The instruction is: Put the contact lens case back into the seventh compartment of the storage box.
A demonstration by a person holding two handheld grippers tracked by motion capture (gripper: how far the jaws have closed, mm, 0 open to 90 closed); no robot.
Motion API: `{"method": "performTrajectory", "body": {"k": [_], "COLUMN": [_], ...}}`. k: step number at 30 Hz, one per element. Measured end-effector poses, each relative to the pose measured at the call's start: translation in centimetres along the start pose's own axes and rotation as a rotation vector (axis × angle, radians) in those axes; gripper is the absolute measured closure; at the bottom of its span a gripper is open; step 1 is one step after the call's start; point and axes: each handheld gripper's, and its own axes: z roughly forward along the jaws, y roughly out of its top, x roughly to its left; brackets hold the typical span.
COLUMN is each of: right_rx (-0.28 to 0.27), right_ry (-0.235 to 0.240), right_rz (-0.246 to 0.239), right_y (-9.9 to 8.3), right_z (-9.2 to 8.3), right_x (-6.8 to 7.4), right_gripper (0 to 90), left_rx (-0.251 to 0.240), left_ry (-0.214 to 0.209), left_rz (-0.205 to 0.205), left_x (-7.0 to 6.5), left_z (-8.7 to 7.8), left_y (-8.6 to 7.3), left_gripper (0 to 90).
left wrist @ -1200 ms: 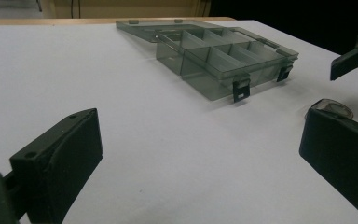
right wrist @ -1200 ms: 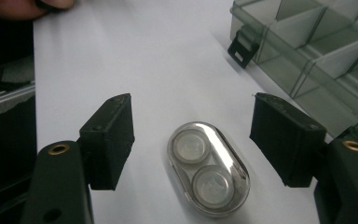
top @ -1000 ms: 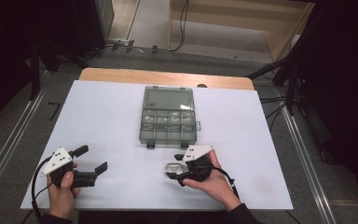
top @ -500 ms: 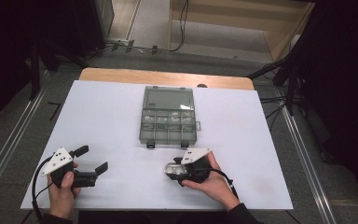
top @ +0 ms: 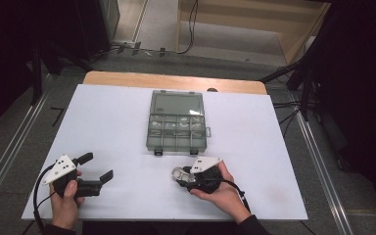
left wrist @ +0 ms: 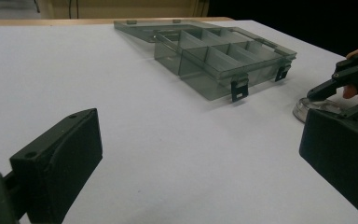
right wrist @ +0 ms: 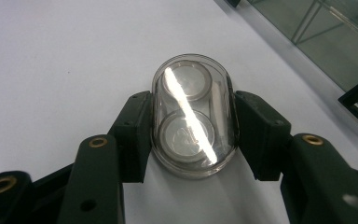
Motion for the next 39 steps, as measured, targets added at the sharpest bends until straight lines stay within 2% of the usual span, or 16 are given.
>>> {"method": "performTrajectory", "body": {"k": [10, 16, 23, 39], "right_rx": [-0.011, -0.033, -0.068, -0.108], "right_ry": [-0.002, -0.012, -0.023, -0.048], "right_rz": [0.041, 0.062, 0.098, 0.147], "right_y": [-0.1, 0.0, 0.2, 1.2], "right_z": [-0.4, -1.0, -1.8, -2.6], "right_x": [-0.2, -0.2, -0.5, -1.1], "right_gripper": [47.1, 47.1, 47.1, 47.1], "left_rx": [-0.020, -0.023, -0.033, -0.024], "left_ry": [0.010, 0.016, 0.016, 0.018], "left_rz": [0.008, 0.033, 0.032, 0.047], "left_x": [-0.1, -0.3, -0.4, -0.6], "left_z": [-0.3, -0.2, 0.0, 0.4], "left_y": [0.0, -0.1, -0.2, -0.2], "left_gripper": [0.0, 0.0, 0.0, 0.0]}}
